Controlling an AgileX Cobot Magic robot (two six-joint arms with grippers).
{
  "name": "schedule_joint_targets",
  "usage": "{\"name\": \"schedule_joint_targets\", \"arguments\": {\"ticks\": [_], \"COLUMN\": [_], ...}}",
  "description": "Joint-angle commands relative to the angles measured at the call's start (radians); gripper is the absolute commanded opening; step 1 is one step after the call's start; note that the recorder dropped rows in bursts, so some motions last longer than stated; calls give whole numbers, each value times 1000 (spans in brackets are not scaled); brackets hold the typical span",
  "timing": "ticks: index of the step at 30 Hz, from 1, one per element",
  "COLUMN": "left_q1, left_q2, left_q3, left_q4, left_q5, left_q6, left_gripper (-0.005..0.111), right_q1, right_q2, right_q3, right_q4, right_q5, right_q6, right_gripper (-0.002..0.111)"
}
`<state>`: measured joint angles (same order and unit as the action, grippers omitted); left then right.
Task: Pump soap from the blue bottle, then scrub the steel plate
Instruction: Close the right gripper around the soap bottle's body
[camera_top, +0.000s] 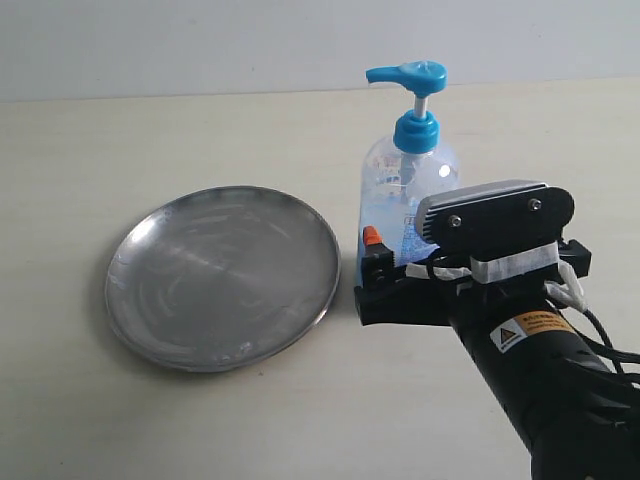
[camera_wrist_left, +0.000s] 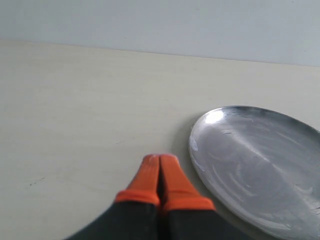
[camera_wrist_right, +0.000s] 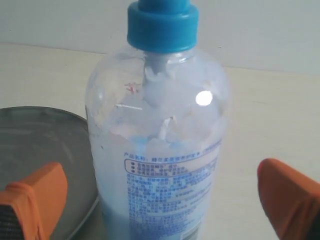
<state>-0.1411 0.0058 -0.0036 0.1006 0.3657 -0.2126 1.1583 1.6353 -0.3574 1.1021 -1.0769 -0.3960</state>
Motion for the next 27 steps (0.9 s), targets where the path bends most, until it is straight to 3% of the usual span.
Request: {"name": "schedule_joint_targets", "arguments": {"ticks": [1, 27], "left_q1": [2, 2], "left_q2": [-6, -6], "left_q3": [4, 4], "left_q4": [1, 1], "left_q5": [-9, -9], "left_q6": [-1, -1], "left_gripper": [0, 0], "right_q1": [-7, -7], "right_q2": [0, 0], "right_q3": [1, 1], "right_q4": [-3, 4], "right_q5": [-21, -47], "right_q6": [-5, -5], "right_gripper": [105, 105]}}
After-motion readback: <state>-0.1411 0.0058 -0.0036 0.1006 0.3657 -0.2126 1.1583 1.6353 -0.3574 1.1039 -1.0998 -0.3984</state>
